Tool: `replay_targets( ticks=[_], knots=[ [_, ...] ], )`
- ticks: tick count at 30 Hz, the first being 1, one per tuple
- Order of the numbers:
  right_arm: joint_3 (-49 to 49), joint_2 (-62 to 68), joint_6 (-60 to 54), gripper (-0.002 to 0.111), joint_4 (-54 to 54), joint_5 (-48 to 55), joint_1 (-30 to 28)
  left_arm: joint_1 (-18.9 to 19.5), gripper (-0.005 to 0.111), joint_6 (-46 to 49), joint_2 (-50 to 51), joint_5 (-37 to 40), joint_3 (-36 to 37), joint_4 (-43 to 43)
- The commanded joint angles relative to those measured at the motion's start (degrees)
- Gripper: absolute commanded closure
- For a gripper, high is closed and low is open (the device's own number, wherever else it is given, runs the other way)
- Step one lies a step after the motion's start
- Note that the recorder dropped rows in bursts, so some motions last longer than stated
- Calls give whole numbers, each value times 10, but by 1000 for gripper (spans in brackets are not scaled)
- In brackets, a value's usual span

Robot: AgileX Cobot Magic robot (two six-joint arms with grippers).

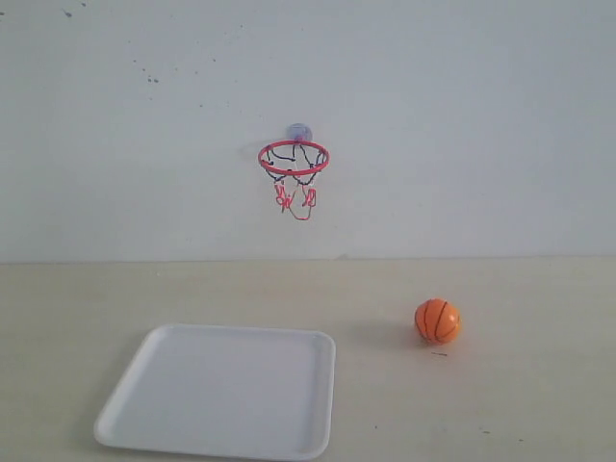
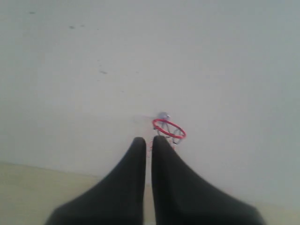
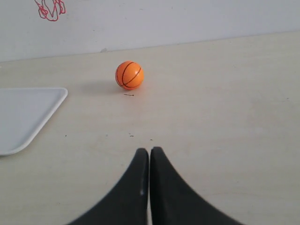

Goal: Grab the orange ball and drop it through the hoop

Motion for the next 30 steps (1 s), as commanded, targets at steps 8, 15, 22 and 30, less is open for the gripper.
replay_targets(
  ticks=[8,15,22,30],
  knots=[
    [-1,-2,0,108,-5,-5,-1,-4,103,-78,-16,10,17,32],
    [-1,-2,0,108,-5,-5,-1,-4,103,410,-23,14,28,-624],
    [-1,-2,0,108,-5,-5,-1,-4,103,393,-24,207,28,-709],
    [-1,-2,0,108,-5,-5,-1,-4,103,618,-25,230,103,-758]
  ],
)
